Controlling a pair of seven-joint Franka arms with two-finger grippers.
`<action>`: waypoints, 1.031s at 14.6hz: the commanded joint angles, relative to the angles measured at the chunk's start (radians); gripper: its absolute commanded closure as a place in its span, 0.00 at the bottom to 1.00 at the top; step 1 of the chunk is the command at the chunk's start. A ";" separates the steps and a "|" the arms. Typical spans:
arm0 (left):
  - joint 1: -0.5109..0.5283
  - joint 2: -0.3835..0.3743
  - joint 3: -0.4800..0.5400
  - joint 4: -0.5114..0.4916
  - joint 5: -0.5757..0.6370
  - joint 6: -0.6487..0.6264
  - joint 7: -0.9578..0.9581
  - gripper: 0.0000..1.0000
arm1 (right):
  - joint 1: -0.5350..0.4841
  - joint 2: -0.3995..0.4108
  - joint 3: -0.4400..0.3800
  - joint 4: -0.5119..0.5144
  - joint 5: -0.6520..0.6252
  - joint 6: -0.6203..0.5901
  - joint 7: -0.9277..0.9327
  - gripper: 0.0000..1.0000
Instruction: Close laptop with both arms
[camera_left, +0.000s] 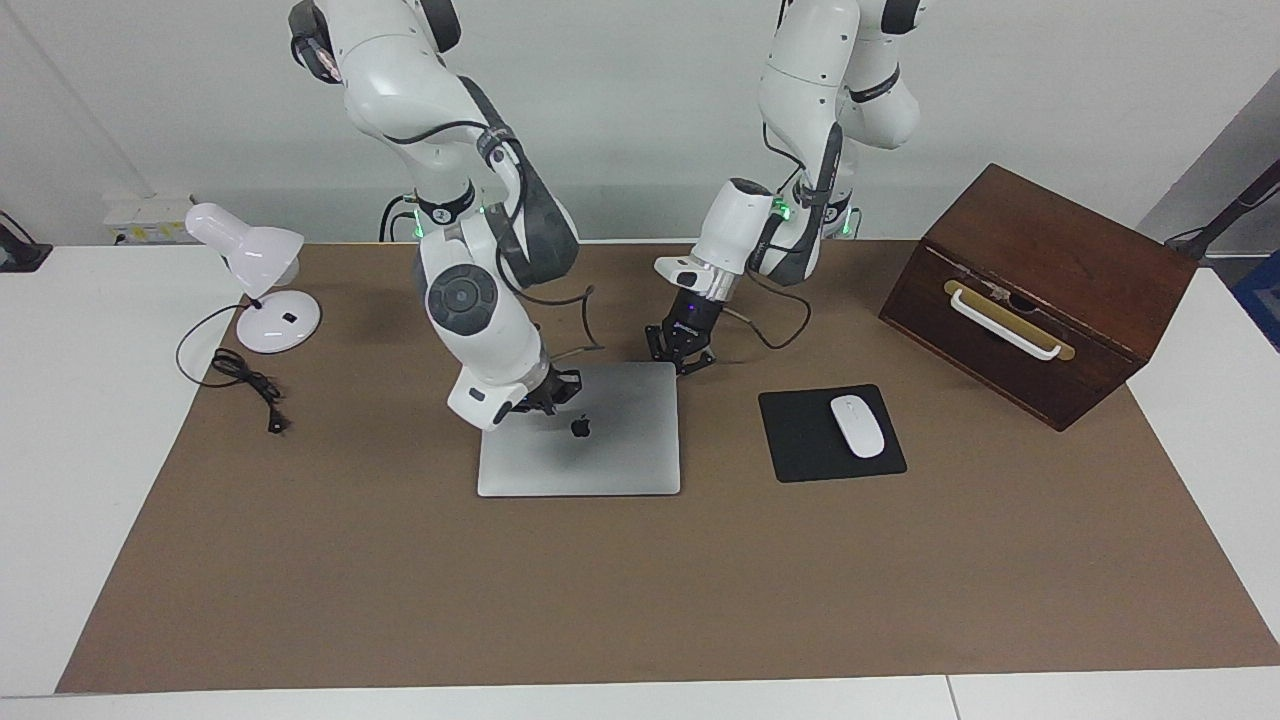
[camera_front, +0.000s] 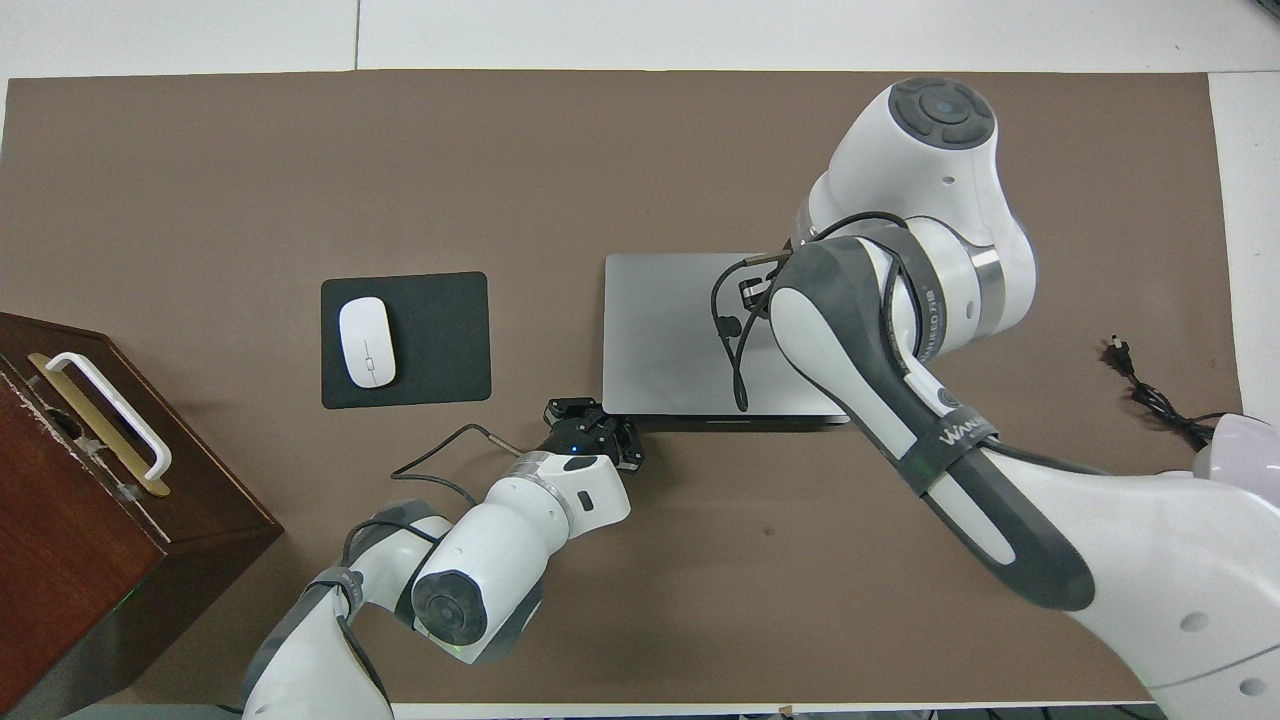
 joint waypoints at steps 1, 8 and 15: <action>-0.002 0.035 0.015 0.000 -0.007 0.010 0.018 1.00 | -0.011 -0.083 0.003 0.000 -0.001 -0.067 0.020 1.00; 0.006 0.006 0.015 -0.017 -0.007 -0.010 0.012 1.00 | -0.038 -0.263 -0.047 -0.015 -0.040 -0.213 0.003 0.00; 0.032 -0.187 0.015 -0.018 -0.007 -0.321 0.009 1.00 | -0.040 -0.398 -0.093 -0.052 -0.041 -0.314 0.003 0.00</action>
